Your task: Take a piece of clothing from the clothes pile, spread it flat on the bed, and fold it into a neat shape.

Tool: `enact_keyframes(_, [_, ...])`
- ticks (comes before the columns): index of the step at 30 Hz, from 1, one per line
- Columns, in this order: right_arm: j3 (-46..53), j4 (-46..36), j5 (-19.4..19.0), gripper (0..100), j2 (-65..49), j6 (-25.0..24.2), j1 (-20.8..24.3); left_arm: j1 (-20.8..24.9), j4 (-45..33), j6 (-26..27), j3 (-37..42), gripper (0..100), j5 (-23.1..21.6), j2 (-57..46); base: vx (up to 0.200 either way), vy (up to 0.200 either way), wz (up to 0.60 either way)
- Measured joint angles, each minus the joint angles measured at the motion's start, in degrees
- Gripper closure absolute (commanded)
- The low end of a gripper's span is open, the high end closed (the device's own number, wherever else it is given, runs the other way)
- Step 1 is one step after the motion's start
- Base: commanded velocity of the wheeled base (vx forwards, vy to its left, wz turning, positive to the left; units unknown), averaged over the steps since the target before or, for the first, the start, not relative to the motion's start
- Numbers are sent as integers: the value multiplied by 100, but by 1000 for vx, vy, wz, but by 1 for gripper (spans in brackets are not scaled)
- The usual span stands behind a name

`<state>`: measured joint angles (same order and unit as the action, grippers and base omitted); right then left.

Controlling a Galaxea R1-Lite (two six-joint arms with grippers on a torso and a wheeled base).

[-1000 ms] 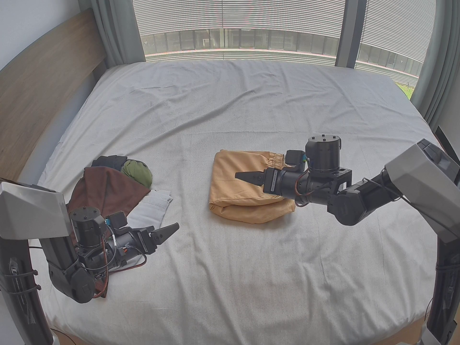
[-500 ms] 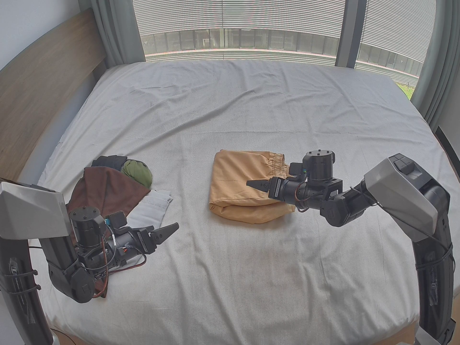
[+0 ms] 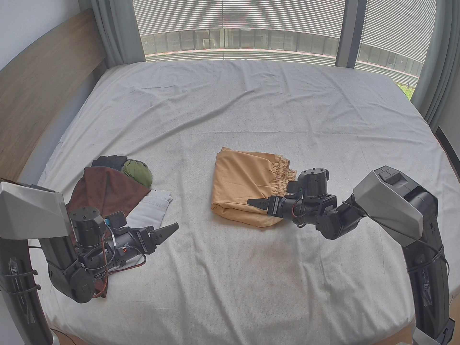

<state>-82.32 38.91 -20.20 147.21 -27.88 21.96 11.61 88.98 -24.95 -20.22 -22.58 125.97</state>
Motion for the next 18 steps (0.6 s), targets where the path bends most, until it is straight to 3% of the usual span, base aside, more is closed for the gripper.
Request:
enact_keyframes(9, [421,-46,33,0,-394,-1,23,0,-2,2,5,0,0,-50,0,0,0])
enact_keyframes(18, [1353,-5,39,0,-2050,90,56,35,-7,-9,182,0,-73,-708,0,0,0])
